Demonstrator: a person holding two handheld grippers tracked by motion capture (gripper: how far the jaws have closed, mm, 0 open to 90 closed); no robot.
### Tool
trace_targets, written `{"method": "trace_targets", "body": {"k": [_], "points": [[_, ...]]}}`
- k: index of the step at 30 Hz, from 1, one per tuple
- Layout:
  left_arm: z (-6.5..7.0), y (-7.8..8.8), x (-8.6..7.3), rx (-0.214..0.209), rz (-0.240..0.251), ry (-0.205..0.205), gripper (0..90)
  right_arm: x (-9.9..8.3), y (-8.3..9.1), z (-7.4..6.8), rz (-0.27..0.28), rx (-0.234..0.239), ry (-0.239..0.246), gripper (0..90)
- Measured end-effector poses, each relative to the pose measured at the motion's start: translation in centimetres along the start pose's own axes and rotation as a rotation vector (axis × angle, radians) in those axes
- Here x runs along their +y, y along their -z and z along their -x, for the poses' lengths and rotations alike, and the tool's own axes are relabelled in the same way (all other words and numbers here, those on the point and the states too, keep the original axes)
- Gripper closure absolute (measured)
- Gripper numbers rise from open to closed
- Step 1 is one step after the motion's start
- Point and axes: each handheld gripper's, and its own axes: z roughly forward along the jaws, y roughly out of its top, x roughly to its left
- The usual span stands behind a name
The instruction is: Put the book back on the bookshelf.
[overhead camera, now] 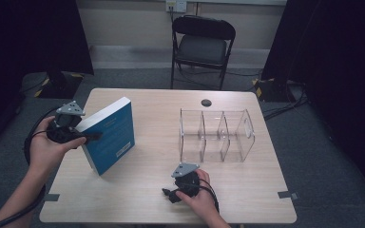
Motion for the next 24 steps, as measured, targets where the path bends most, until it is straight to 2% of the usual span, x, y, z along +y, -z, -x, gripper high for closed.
{"method": "trace_targets", "body": {"k": [6, 8, 11, 14, 16, 21, 24], "points": [[0.8, 0.2, 0.3, -0.031, 0.026, -0.005, 61.8, 0.0, 0.0, 0.0, 0.000, 0.000, 0.000, 15.0], [1.0, 0.1, 0.5, -0.051, 0.022, 0.002, 61.8, 0.0, 0.0, 0.0, 0.001, 0.001, -0.002, 15.2], [1.0, 0.1, 0.6, -0.052, 0.011, -0.003, 61.6, 0.0, 0.0, 0.1, 0.000, 0.000, 0.000, 15.1], [0.8, 0.2, -0.1, -0.051, 0.009, 0.025, 61.3, 0.0, 0.0, 0.0, 0.000, 0.000, -0.002, 15.1], [0.8, 0.4, -0.7, -0.039, 0.004, 0.018, 61.0, 0.0, 0.0, 0.0, 0.000, 0.001, -0.001, 15.1], [0.3, 0.6, -1.9, -0.045, -0.014, -0.008, 60.2, 0.0, 0.0, 0.0, 0.000, 0.002, -0.001, 15.1], [0.3, 0.6, -2.1, -0.036, 0.013, -0.023, 58.9, 0.0, 0.0, 0.0, 0.001, 0.003, -0.002, 15.1]]}}
